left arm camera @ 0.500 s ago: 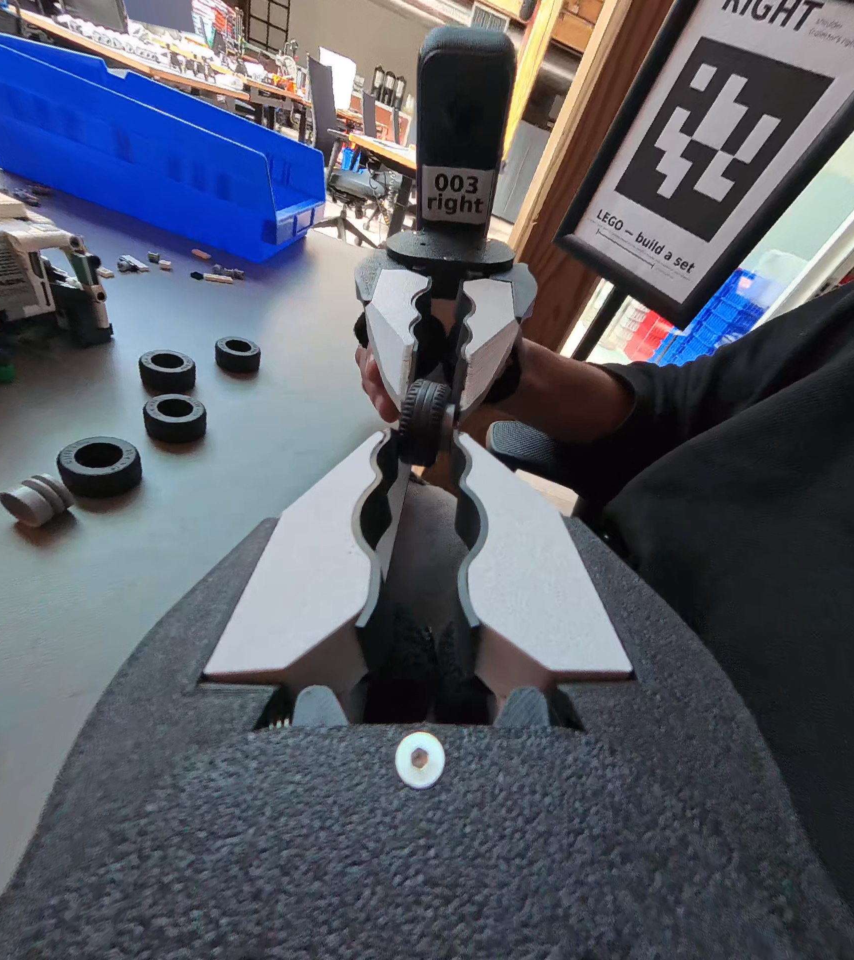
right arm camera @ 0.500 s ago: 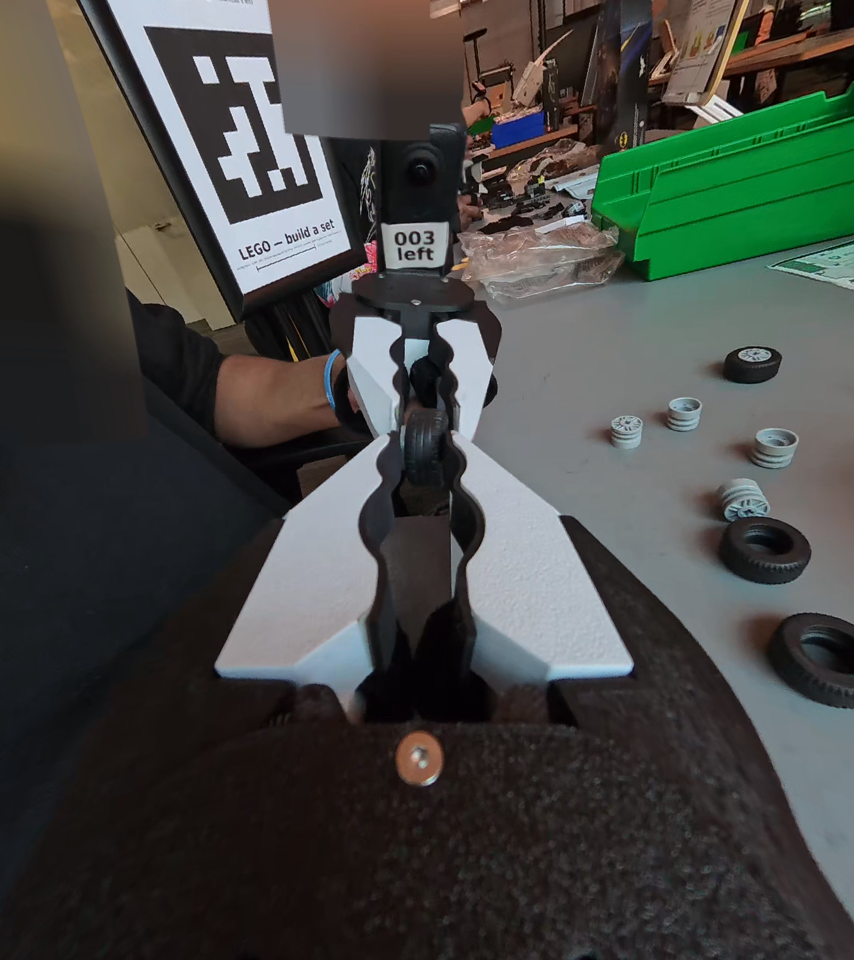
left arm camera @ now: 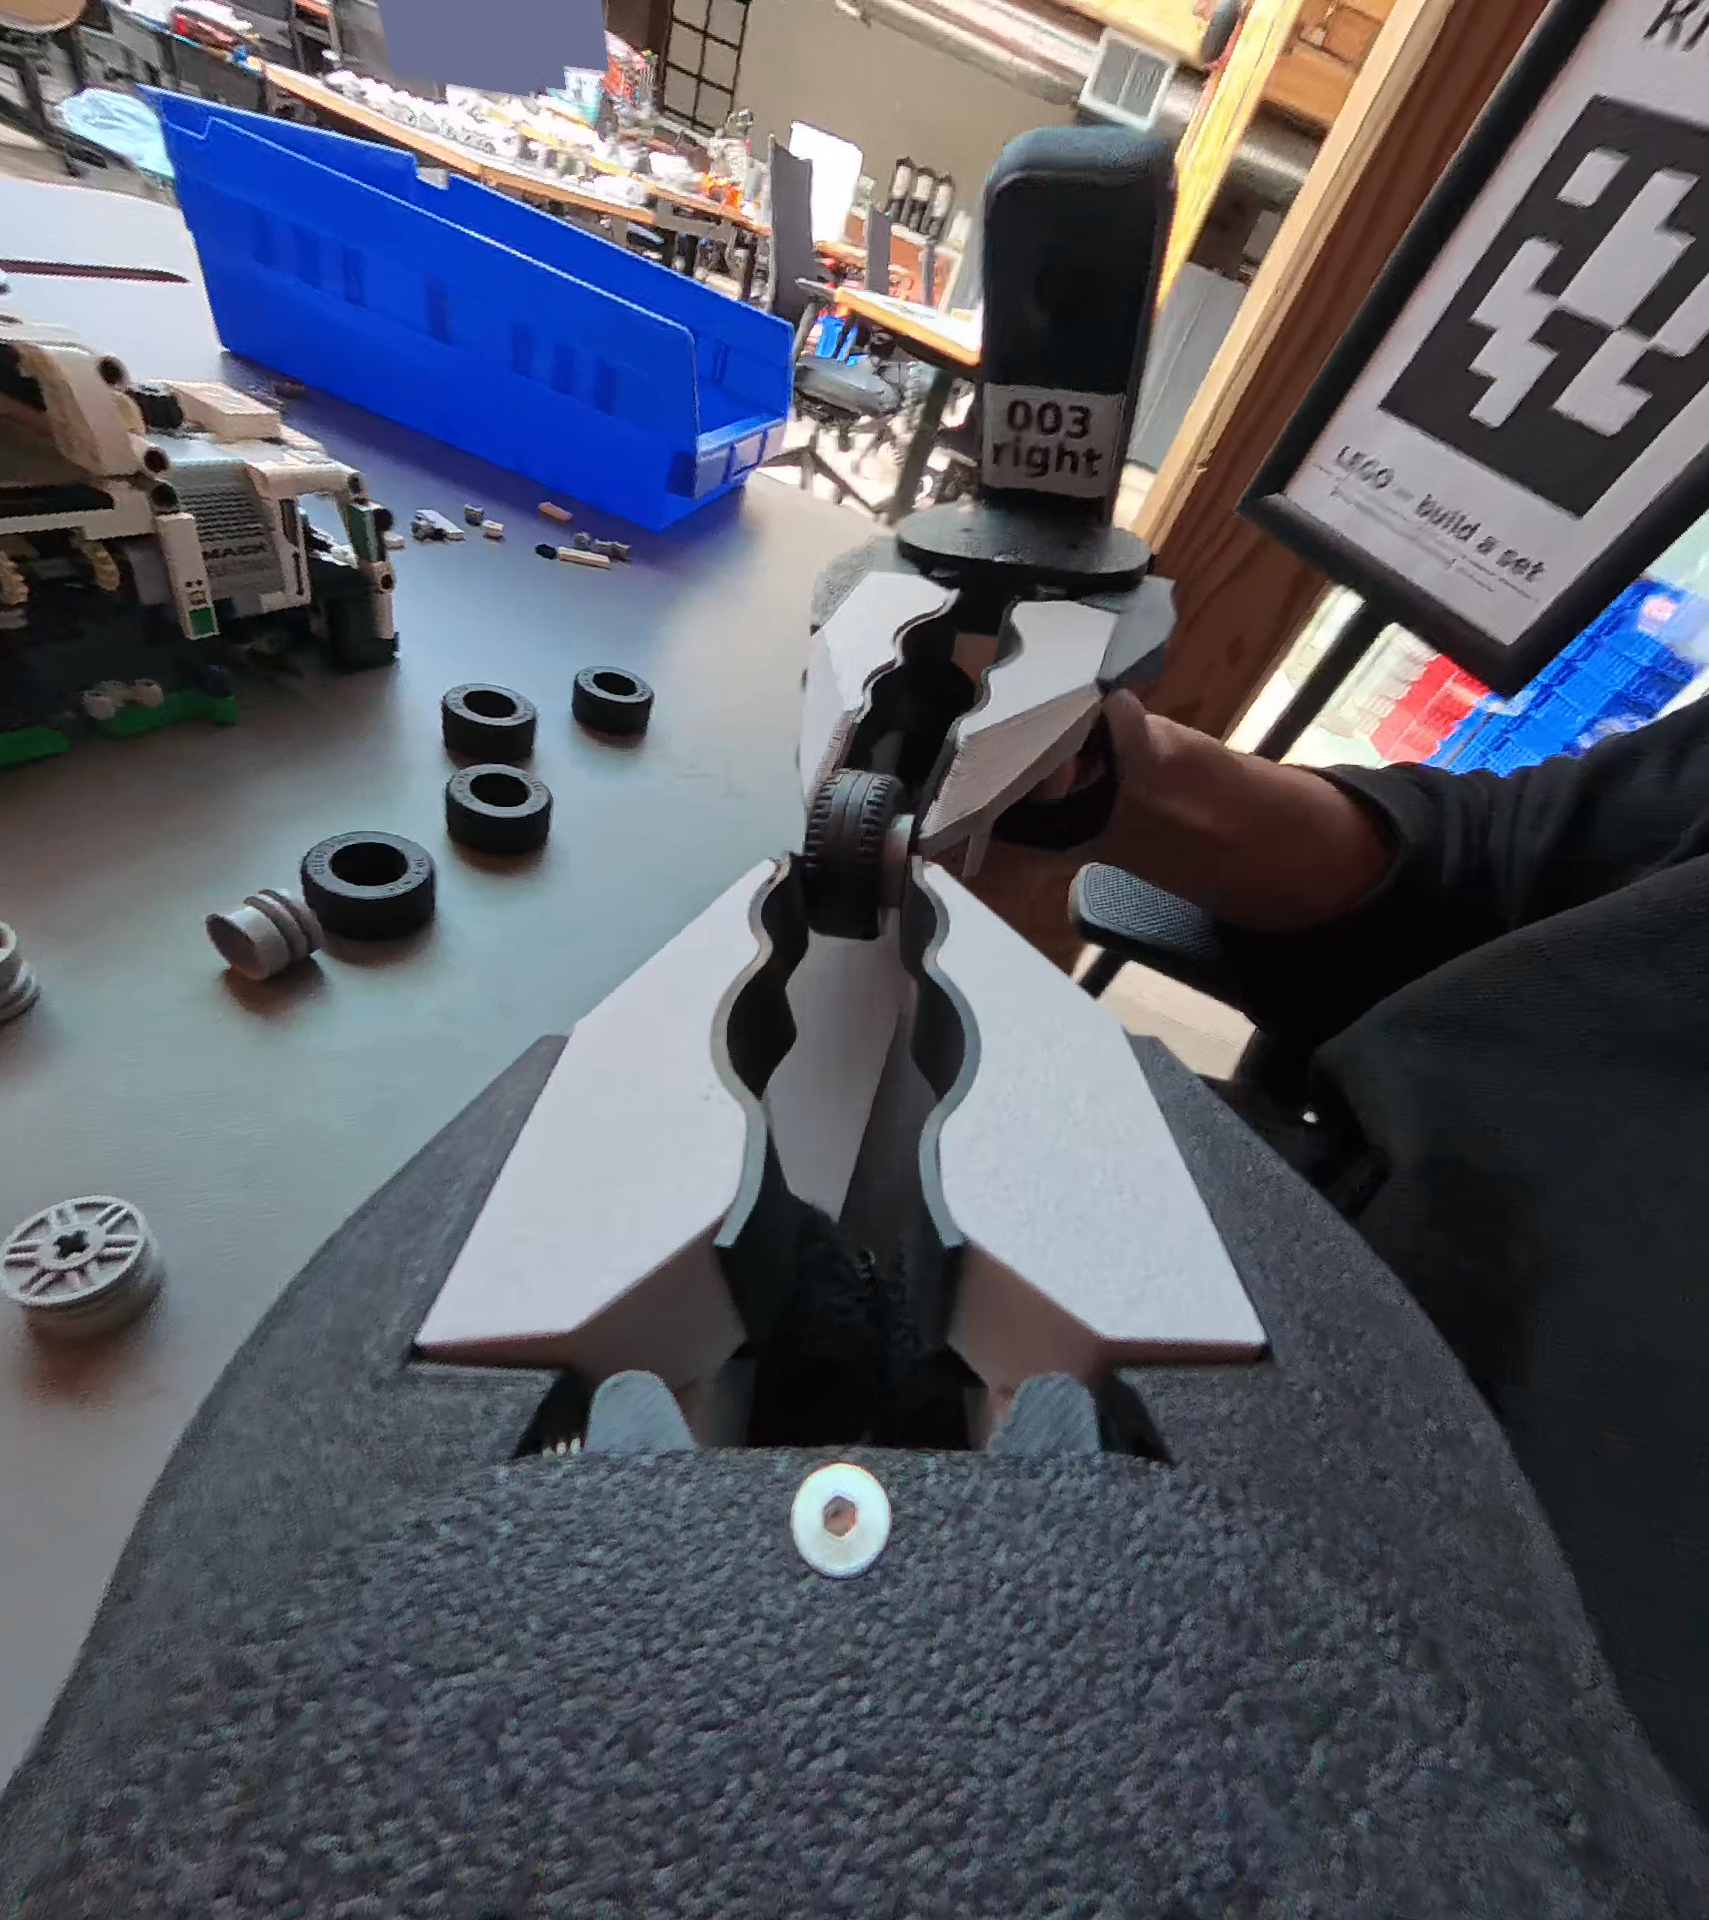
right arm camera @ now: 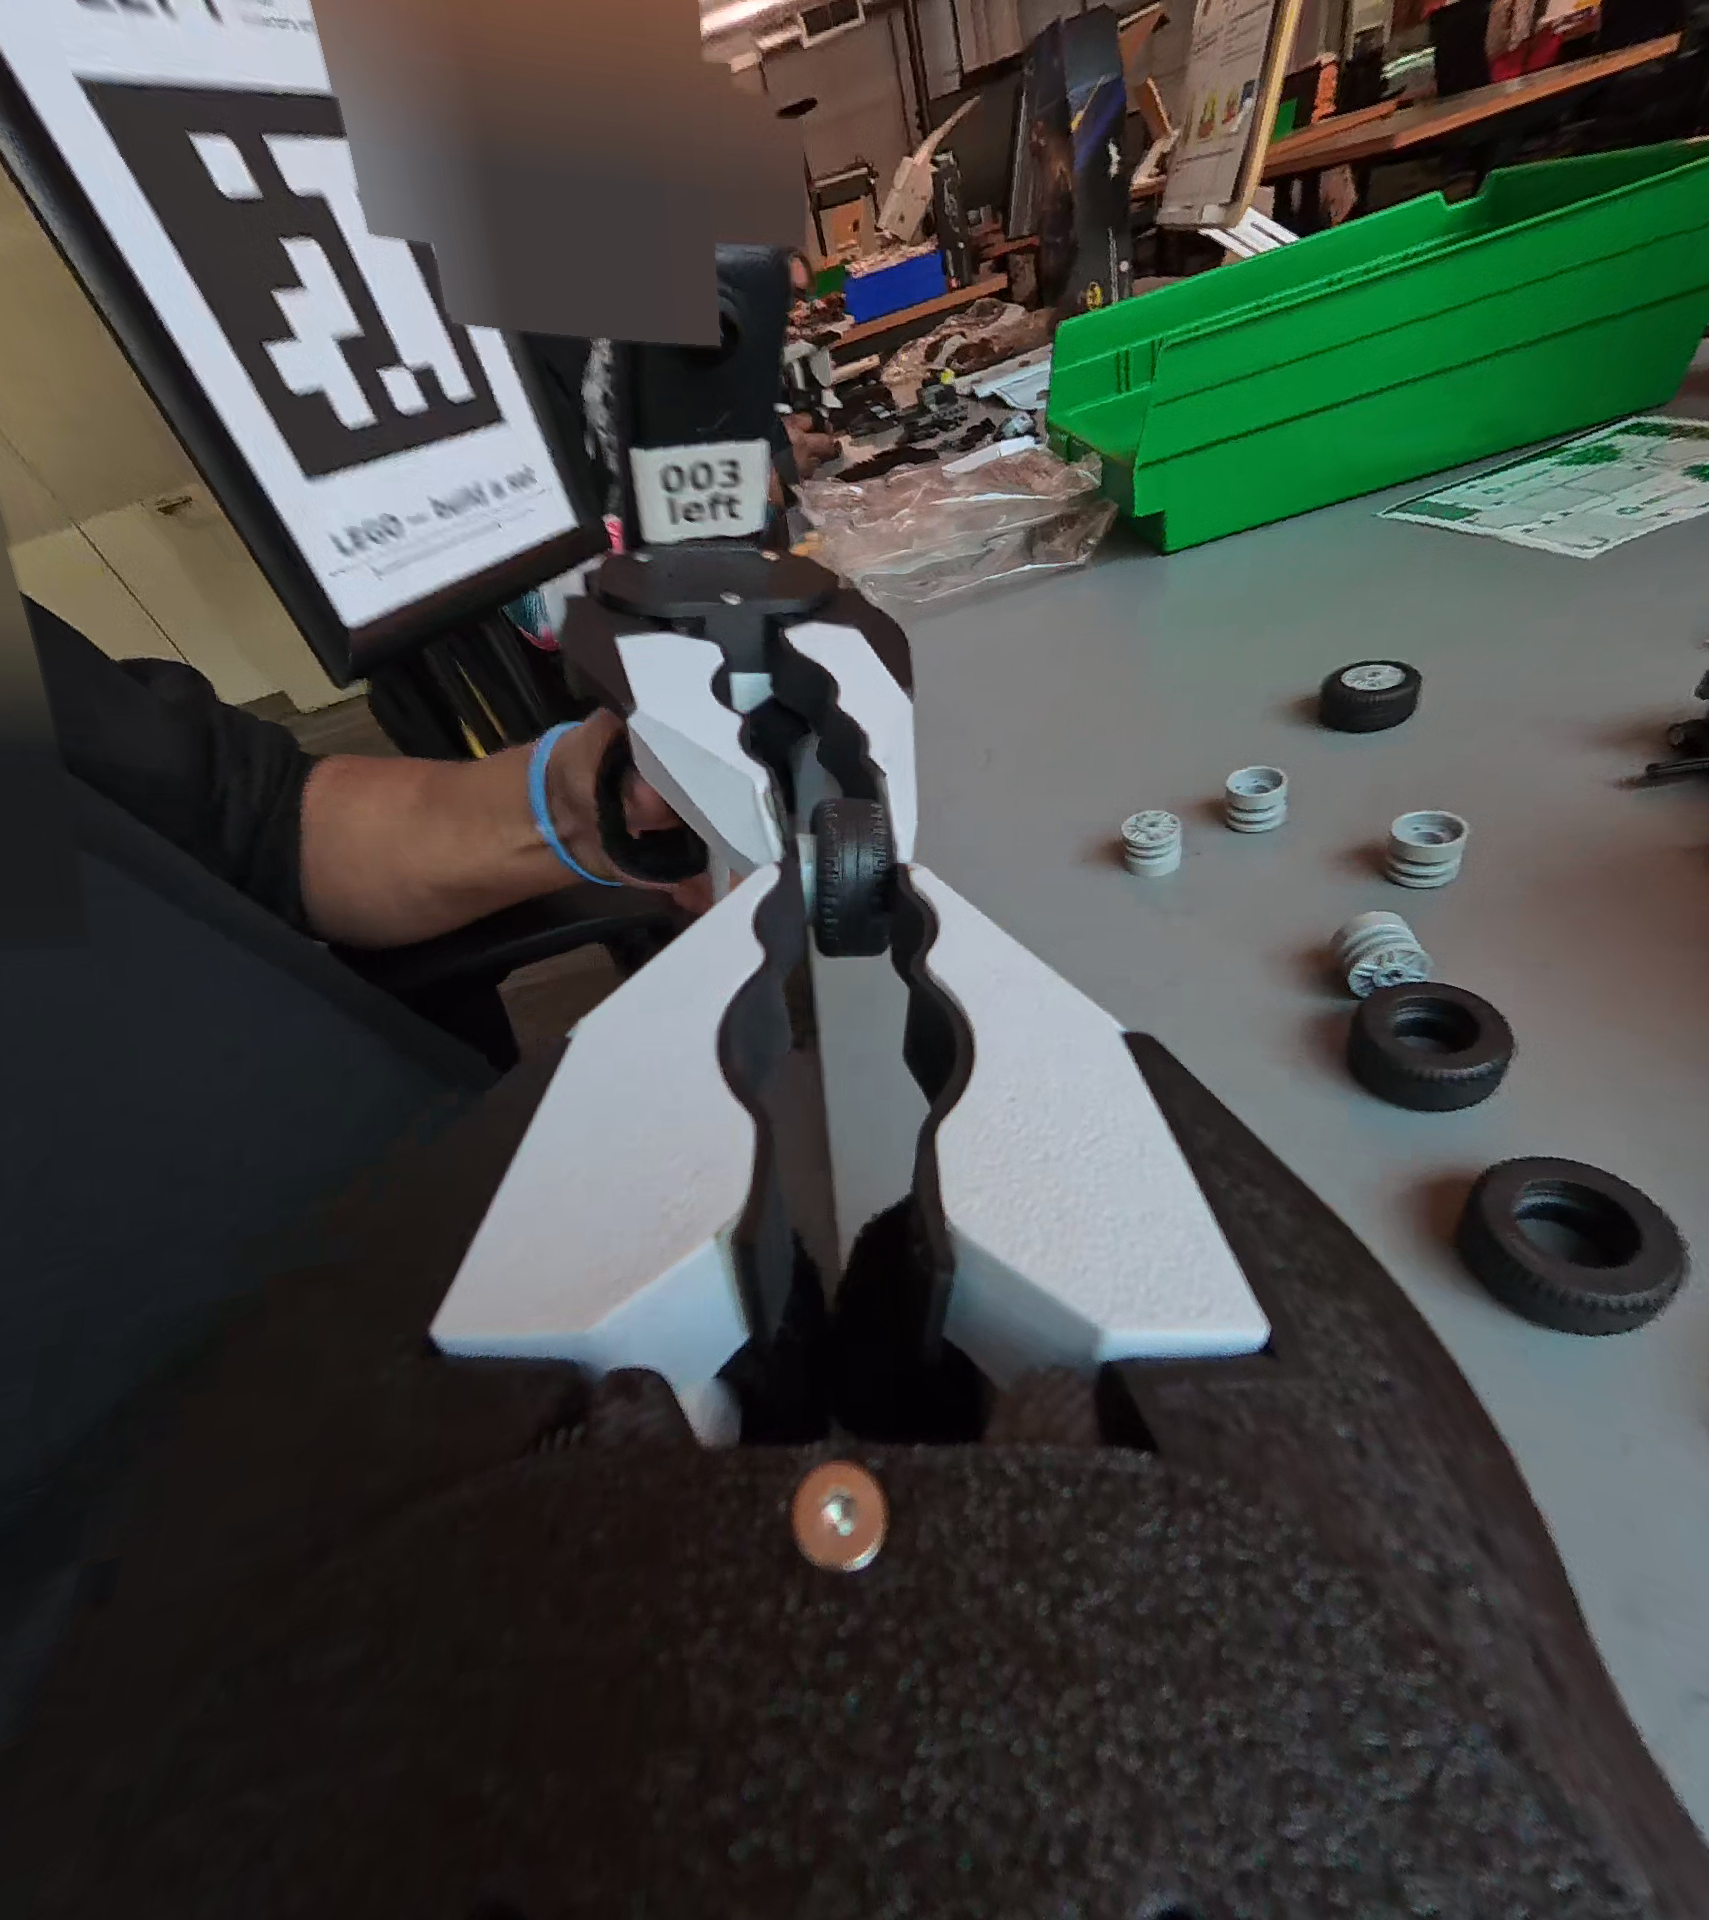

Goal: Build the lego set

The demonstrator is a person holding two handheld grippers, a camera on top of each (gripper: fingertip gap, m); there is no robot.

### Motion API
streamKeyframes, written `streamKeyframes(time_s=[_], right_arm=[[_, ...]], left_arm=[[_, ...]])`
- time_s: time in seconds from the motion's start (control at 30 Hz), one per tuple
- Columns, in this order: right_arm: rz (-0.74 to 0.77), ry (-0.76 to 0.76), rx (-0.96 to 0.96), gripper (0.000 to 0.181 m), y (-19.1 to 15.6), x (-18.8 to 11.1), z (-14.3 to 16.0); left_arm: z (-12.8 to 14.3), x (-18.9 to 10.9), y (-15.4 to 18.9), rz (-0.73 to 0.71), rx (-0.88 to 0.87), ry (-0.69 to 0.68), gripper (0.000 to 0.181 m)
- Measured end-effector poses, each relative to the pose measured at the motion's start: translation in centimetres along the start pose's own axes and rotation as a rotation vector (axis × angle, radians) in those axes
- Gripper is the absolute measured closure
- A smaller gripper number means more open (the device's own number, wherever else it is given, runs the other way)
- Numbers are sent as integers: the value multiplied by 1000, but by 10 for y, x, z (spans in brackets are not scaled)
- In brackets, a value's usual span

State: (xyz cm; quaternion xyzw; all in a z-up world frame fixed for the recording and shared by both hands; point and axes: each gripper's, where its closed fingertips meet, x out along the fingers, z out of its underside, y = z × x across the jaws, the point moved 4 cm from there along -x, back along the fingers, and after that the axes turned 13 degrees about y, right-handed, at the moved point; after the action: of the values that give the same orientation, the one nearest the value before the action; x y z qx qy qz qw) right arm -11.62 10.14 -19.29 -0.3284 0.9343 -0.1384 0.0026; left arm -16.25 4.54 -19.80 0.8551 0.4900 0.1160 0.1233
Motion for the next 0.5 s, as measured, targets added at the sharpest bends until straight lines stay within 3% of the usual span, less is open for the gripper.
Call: streamKeyframes(time_s=[0.33, 0.43, 0.5], right_arm=[[292, -99, -264, 169, 8, 5, 0], [303, -97, -273, 169, 9, 6, 1], [238, -96, -299, 168, 8, 6, 2]], left_arm=[[0, 3, -8, -345, 458, -129, 165], [0, 2, -10, -366, 495, -136, 165], [0, 1, -10, -301, 438, -137, 165]])
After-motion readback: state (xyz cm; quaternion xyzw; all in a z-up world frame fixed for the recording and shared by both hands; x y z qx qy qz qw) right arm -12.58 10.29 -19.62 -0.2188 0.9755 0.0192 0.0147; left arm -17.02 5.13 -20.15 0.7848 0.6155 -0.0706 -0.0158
